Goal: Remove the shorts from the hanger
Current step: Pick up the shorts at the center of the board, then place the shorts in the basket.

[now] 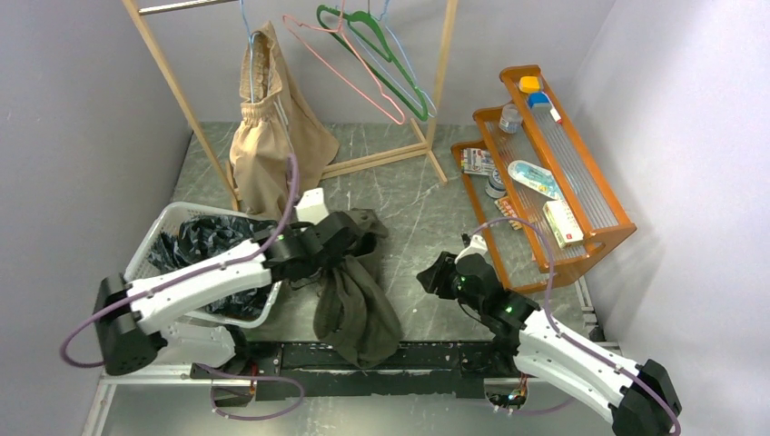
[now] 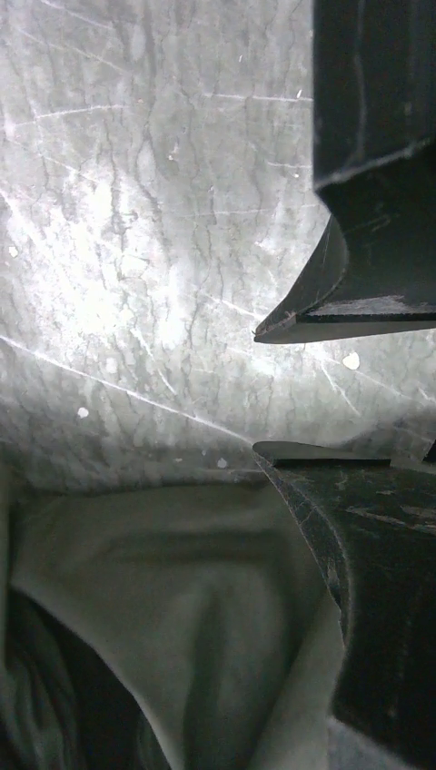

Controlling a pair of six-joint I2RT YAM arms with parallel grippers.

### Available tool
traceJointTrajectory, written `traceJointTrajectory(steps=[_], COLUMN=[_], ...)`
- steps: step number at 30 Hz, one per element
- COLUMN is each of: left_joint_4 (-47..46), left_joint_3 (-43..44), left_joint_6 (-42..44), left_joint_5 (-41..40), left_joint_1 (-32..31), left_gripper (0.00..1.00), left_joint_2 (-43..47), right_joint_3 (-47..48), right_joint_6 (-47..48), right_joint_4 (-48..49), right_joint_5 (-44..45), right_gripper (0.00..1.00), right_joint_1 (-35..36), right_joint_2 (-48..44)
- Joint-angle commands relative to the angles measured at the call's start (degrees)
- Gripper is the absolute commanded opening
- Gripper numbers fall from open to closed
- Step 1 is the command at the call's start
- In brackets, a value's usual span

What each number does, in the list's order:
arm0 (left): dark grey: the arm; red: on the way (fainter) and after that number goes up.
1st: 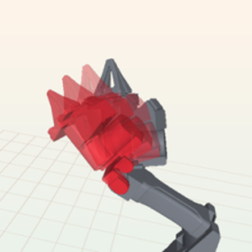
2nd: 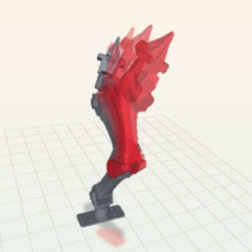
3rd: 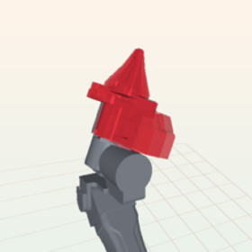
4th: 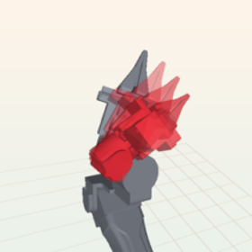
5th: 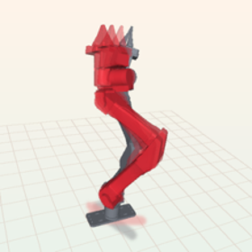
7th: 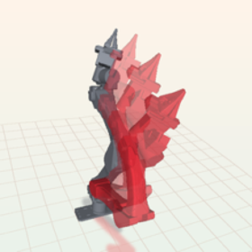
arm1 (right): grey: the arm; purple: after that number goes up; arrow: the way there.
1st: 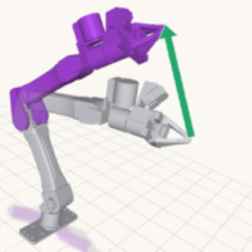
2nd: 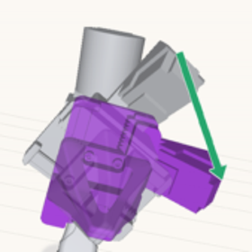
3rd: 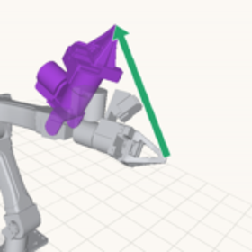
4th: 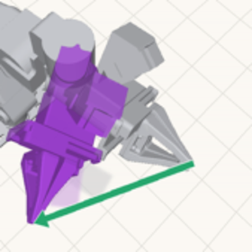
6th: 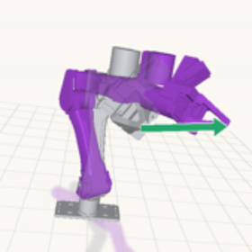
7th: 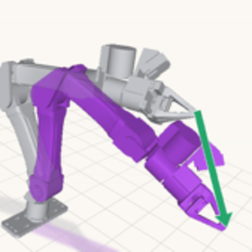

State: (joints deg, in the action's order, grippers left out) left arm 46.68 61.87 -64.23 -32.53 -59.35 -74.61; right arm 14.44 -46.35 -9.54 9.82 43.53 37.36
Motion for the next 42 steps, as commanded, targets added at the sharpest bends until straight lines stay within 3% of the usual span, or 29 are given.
traceJointTrajectory(steps=[1, 11, 15, 19, 24, 31, 37, 42], left_joint_4=[12.6, 31.6, 33.4, 27.7, 28.5, 33.4, 33.5, 33.5], left_joint_3=[2.4, 13.7, 19.5, 22.0, 28.0, 39.6, 37.7, 37.3], left_joint_6=[-6.3, -10.2, -4.1, 5.4, 9.8, 12.7, 13.8, 19.6], left_joint_5=[-8.3, -16.7, -18.7, -19.4, -22.9, -28.8, -28.8, -25.3], left_joint_1=[0.0, 5.2, 16.5, 26.6, 35.4, 38.1, 38.8, 41.9], left_gripper=[0.07, 0.07, 0.07, 0.07, 0.07, 0.07, 0.07, 0.07], left_joint_2=[7.3, 11.5, 9.8, 10.8, 11.1, 12.4, 16.4, 13.6], right_joint_3=[-0.4, -0.3, 0.2, 0.6, 0.4, 0.5, 1.0, 1.5], right_joint_6=[-0.7, -0.4, -0.3, -0.1, -0.2, -0.1, 0.0, 0.7], right_joint_4=[3.6, 6.7, 6.9, 5.5, 4.2, 5.9, 8.5, 9.4], right_joint_5=[0.3, -0.6, -1.0, -0.6, 0.5, 0.5, -1.2, -2.1], right_gripper=[0.47, 0.47, 0.47, 0.47, 0.47, 0.47, 0.47, 0.48], right_joint_1=[0.1, 0.1, 0.1, 0.1, 0.1, 0.1, 0.1, 0.1], right_joint_2=[0.2, 2.7, 3.8, 3.4, 1.6, 2.7, 6.3, 7.6])
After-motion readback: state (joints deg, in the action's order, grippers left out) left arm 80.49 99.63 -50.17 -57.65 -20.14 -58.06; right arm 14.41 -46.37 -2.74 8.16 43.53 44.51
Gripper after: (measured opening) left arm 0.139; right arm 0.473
